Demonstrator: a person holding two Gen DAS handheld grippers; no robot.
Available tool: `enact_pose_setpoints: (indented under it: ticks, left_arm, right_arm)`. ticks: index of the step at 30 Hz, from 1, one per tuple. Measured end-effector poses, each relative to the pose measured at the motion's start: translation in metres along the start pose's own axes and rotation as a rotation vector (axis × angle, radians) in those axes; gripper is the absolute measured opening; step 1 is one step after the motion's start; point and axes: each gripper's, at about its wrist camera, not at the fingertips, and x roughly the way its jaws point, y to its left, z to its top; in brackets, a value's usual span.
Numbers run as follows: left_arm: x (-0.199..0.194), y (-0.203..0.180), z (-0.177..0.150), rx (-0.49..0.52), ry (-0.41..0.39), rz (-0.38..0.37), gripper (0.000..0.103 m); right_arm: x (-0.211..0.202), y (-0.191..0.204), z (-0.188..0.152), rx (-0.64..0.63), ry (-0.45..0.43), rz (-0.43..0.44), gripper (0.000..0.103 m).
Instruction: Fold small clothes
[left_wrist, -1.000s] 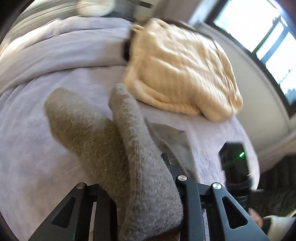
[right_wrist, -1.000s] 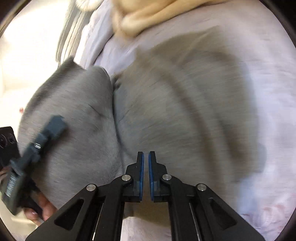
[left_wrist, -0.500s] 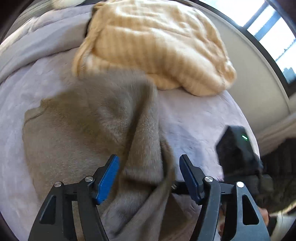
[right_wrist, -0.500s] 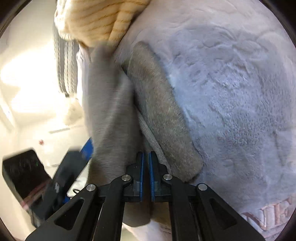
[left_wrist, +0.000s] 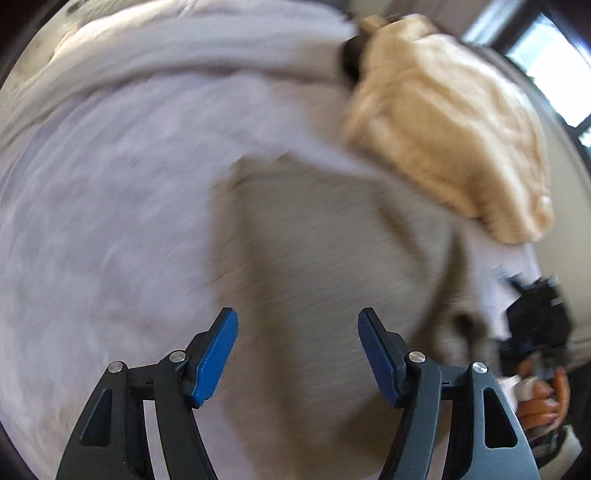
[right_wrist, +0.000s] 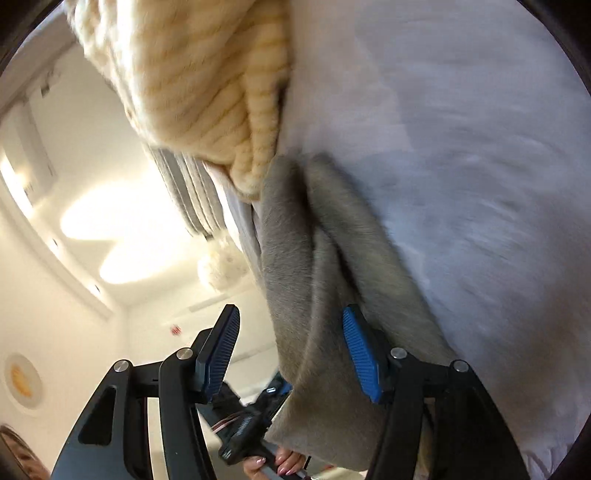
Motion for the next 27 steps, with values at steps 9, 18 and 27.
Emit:
enact_pose_setpoints:
  ticks: [9, 18, 27]
  left_arm:
    - [0.024, 0.026, -0.02, -0.045, 0.112, -0.073, 0.069]
    - [0.03, 0.024, -0.018, 0.034, 0.153, -0.05, 0.089]
    - [0.001, 0.0, -0.022, 0.146, 0.041, 0.049, 0.089]
  right_arm:
    - [0.009, 0.024, -0.03, -0.085, 0.056, -0.064, 0.025]
    - [-0.063, -0.009, -0.059, -0.036, -0.131, -0.271, 0.049]
    - [-0.028, 0.106, -0.067, -0.458, -0.091, -0.565, 0.053]
